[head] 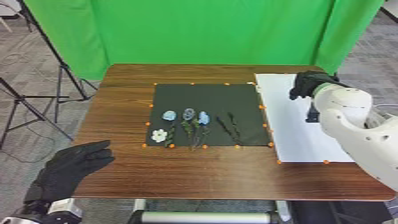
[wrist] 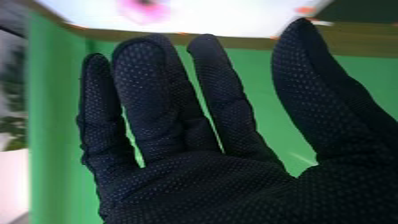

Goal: Arrange flowers

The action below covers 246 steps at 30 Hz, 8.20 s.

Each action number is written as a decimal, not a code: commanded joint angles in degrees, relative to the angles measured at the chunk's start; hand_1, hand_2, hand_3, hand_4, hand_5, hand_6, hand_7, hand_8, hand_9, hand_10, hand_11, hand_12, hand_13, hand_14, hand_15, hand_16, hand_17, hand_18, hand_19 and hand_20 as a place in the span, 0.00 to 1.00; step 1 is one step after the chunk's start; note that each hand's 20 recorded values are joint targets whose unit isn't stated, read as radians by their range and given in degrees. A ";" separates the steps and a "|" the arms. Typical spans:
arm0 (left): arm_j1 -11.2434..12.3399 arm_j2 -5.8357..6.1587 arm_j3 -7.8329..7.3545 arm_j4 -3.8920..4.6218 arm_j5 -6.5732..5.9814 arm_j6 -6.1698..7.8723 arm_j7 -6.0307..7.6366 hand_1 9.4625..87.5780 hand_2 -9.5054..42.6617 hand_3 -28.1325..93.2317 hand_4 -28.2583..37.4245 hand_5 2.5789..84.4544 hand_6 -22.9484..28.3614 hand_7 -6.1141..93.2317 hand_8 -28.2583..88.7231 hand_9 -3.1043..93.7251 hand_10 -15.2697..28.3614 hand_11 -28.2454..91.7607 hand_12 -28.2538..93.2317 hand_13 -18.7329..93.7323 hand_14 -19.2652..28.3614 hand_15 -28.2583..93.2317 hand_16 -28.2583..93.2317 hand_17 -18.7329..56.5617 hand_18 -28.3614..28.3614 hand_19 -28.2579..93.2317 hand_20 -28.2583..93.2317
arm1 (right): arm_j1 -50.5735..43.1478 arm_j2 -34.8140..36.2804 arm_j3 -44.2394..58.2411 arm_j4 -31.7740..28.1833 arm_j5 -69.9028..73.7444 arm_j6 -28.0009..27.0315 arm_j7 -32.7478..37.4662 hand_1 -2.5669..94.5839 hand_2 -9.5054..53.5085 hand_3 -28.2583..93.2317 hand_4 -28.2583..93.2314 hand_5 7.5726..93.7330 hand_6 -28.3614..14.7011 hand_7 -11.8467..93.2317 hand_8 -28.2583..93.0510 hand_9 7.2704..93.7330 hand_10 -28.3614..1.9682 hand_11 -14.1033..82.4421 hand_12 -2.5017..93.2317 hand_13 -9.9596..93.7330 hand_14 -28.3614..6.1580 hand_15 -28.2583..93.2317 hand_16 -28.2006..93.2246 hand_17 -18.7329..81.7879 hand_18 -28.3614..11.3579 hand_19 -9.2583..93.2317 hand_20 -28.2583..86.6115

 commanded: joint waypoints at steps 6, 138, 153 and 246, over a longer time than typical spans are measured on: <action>0.62 1.18 1.42 0.10 -1.11 1.06 2.05 0.23 0.29 0.88 0.17 0.59 0.75 0.20 0.17 0.46 0.88 0.55 0.32 0.42 1.00 0.74 0.13 0.12 0.90 0.72 0.36 | -1.92 -0.45 4.69 5.50 -2.34 -2.55 3.08 0.32 0.11 0.95 0.00 0.49 0.50 0.28 0.14 0.49 0.26 0.35 0.20 0.65 0.49 0.91 0.37 0.37 0.17 0.85 0.39; -0.02 2.24 0.14 -0.03 -2.08 1.11 1.10 0.23 0.29 0.88 0.17 0.59 0.75 0.20 0.17 0.46 0.88 0.55 0.32 0.43 1.00 0.74 0.13 0.12 0.90 0.72 0.37 | 6.33 -23.40 -13.49 -0.35 -8.26 -8.24 5.05 0.38 0.01 0.88 0.01 0.53 0.50 0.22 0.15 0.72 0.38 0.67 0.28 0.79 0.50 0.92 0.44 0.43 0.06 0.92 0.34; -0.91 1.31 0.46 0.15 -1.22 0.21 -0.27 0.23 0.30 0.89 0.18 0.59 0.75 0.20 0.17 0.46 0.88 0.55 0.32 0.43 1.00 0.74 0.13 0.12 0.90 0.72 0.37 | 7.27 -22.80 -15.27 -0.94 -13.66 -10.82 3.43 0.30 0.09 0.85 0.02 0.46 0.44 0.18 0.17 0.62 0.19 0.58 0.25 0.72 0.35 0.92 0.43 0.42 0.00 0.91 0.33; -5.53 5.94 5.93 1.42 -5.89 0.66 7.26 0.23 0.30 0.89 0.17 0.59 0.76 0.21 0.17 0.46 0.88 0.56 0.32 0.43 1.00 0.74 0.13 0.12 0.90 0.72 0.37 | -1.42 -13.35 5.62 18.96 -17.44 -2.54 -4.01 0.46 0.08 0.93 0.00 0.59 0.63 0.34 0.12 0.72 0.58 0.39 0.23 0.77 0.63 0.88 0.39 0.50 0.28 0.89 0.34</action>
